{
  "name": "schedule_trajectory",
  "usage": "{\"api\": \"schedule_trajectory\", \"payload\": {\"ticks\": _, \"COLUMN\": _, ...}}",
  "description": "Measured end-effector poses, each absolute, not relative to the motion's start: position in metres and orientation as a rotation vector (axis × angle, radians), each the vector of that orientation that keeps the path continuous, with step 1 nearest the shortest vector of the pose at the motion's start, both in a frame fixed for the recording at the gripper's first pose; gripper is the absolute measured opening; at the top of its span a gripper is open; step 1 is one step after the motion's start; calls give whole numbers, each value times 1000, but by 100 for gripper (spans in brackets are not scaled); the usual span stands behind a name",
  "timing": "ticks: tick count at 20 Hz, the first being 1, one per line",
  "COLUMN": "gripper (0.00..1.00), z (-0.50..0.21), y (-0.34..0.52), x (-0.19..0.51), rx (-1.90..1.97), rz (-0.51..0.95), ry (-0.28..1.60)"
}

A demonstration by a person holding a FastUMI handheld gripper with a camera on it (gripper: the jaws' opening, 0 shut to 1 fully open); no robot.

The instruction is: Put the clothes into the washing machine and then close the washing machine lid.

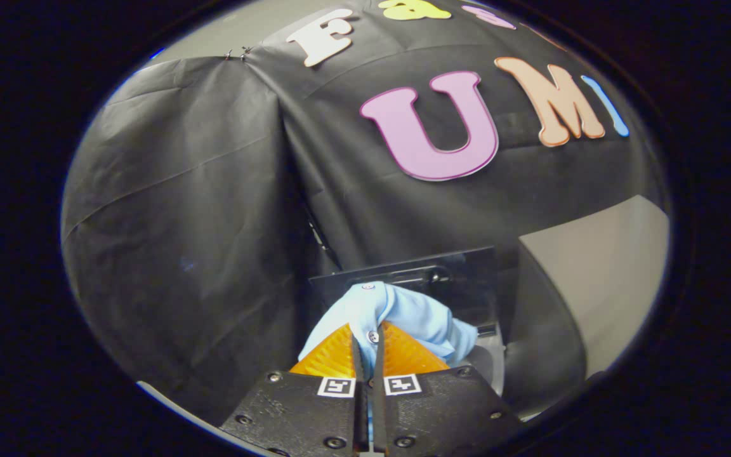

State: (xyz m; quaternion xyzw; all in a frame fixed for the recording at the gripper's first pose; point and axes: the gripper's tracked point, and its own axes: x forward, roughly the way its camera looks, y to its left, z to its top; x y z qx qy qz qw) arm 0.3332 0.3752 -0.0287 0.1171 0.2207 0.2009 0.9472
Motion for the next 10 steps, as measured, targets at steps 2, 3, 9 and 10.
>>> {"api": "schedule_trajectory", "payload": {"ticks": 2, "gripper": 3, "z": -51, "y": 385, "x": 338, "rx": 228, "rz": 399, "ry": 475}}
{"api": "schedule_trajectory", "payload": {"ticks": 3, "gripper": 2, "z": -63, "y": 388, "x": 339, "rx": 219, "rz": 396, "ry": 490}}
{"api": "schedule_trajectory", "payload": {"ticks": 9, "gripper": 3, "z": -137, "y": 384, "x": 348, "rx": 176, "rz": 347, "ry": 552}}
{"api": "schedule_trajectory", "payload": {"ticks": 10, "gripper": 3, "z": -154, "y": 384, "x": 351, "rx": 176, "rz": 339, "ry": 569}}
